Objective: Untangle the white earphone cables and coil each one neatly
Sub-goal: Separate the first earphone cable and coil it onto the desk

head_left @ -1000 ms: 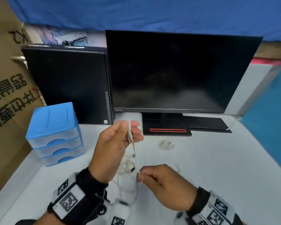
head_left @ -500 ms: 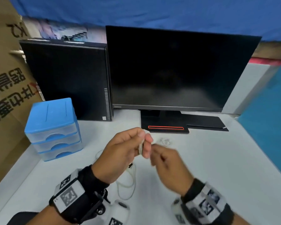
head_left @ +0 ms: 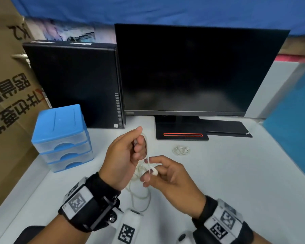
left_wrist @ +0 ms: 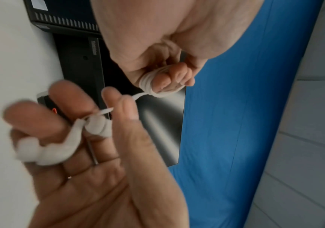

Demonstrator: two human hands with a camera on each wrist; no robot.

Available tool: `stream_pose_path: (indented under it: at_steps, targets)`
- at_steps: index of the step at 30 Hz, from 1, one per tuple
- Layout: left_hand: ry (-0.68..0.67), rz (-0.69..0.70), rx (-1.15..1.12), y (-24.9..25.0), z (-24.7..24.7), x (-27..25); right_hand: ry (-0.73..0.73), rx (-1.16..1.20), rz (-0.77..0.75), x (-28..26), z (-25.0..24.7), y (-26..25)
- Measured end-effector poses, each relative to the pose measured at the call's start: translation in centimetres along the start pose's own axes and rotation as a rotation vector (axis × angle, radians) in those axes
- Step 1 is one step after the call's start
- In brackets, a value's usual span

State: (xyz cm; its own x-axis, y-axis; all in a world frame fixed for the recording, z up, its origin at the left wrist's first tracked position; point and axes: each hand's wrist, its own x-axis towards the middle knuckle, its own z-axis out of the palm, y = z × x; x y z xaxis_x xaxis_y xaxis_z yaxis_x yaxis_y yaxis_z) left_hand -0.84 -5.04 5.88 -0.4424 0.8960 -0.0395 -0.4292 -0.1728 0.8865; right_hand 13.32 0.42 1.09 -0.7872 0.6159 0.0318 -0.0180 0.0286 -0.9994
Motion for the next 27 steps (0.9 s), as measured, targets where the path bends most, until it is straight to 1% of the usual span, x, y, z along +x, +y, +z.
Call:
stream_pose_path:
  at_steps: [2,4,7,11,15,19,22,24,27]
  targets:
    - [-0.028,-0.040,-0.039,0.4,-0.1,0.0,-0.137,0.105,0.068,0.1,-0.7,-0.8]
    - [-0.066,-0.087,-0.086,0.6,-0.1,-0.1,-0.212,0.130,0.105,0.1,-1.2,-1.6]
    - [-0.113,-0.152,-0.127,0.6,-0.2,0.0,-0.227,0.240,0.151,0.1,-1.2,-1.9]
    - [-0.107,-0.187,-0.167,0.6,-0.3,0.2,-0.257,0.373,0.212,0.1,-1.0,-2.0]
    - [-0.110,-0.212,-0.243,0.7,-0.5,0.3,-0.234,0.404,0.239,0.3,-1.3,-2.2]
    - [-0.117,-0.224,-0.273,0.7,-0.5,0.5,-0.234,0.390,0.219,0.3,-1.3,-1.8]
    - [-0.117,-0.203,-0.283,1.2,-1.0,0.7,-0.217,0.356,0.206,0.4,-1.4,-1.5]
    - [-0.122,-0.178,-0.258,1.6,-1.4,0.7,-0.160,0.312,0.174,0.5,-1.5,-1.4]
    - [-0.146,-0.130,-0.119,1.9,-2.0,0.6,-0.020,0.247,0.100,0.9,-2.0,-1.6]
